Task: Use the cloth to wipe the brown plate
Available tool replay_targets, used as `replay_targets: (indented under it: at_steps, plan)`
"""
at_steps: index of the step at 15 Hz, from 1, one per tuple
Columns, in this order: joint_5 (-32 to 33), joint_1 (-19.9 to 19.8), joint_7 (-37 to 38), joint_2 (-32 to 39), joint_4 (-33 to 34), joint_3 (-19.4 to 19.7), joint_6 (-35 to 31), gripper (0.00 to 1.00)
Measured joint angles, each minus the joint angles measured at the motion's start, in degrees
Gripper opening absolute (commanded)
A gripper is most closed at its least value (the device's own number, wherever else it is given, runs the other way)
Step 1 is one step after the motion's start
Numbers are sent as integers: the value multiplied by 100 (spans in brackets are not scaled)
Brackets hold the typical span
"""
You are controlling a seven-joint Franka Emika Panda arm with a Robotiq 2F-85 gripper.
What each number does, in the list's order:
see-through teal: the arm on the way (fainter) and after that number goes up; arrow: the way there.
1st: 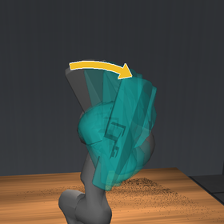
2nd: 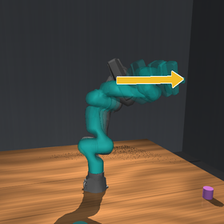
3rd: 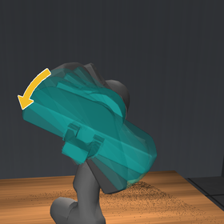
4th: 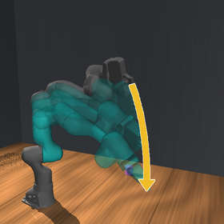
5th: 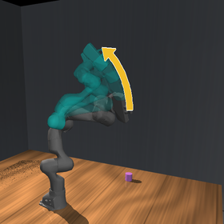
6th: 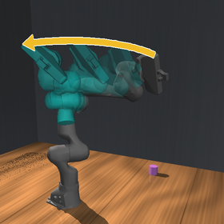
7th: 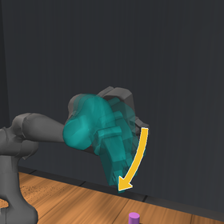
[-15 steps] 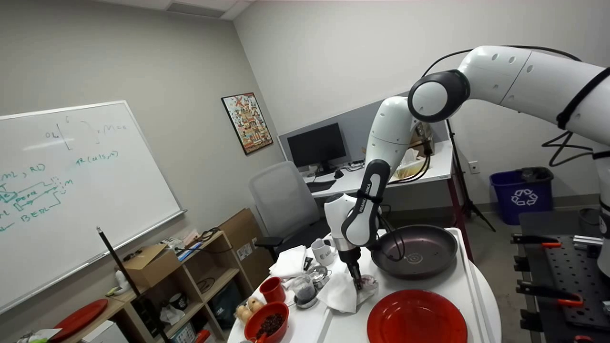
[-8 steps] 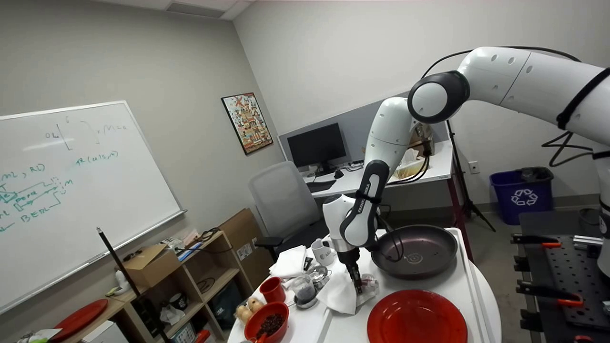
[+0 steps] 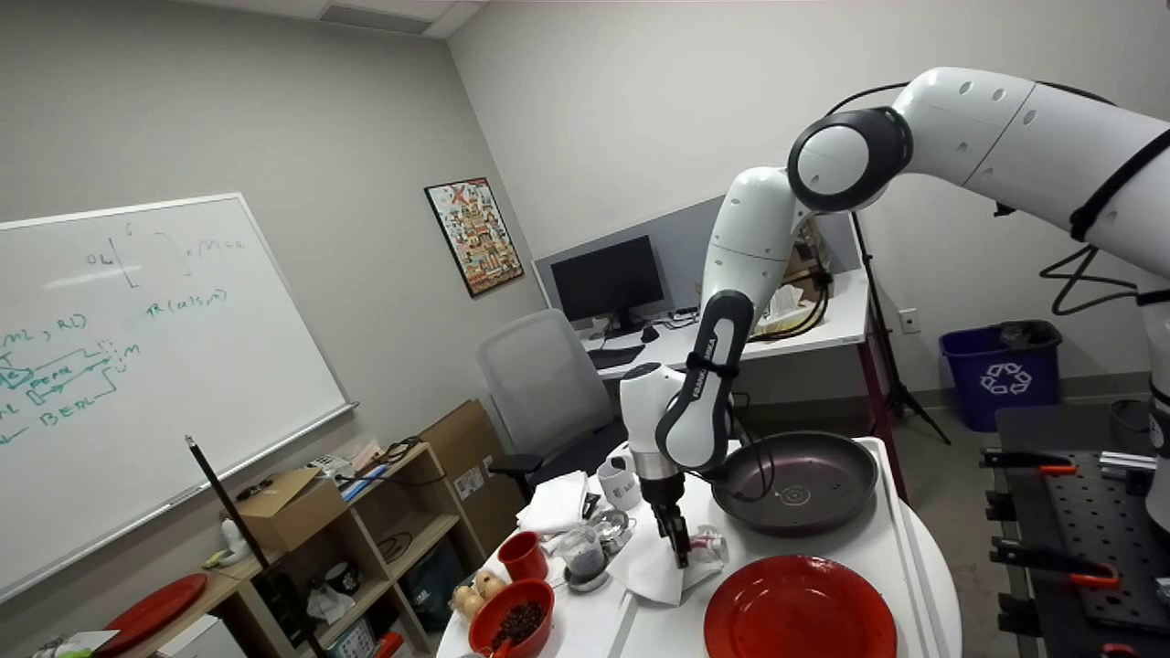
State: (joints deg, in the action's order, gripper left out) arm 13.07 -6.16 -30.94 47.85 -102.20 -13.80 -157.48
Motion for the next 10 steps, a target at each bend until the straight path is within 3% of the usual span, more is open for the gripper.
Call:
replay_targets:
  at_steps: [6,10]
  plan:
    - [-4,-168,-24,-869,-982,-243,-604,100]
    - [-370,-752,-59,-1300,-1663,-855,-1243,100]
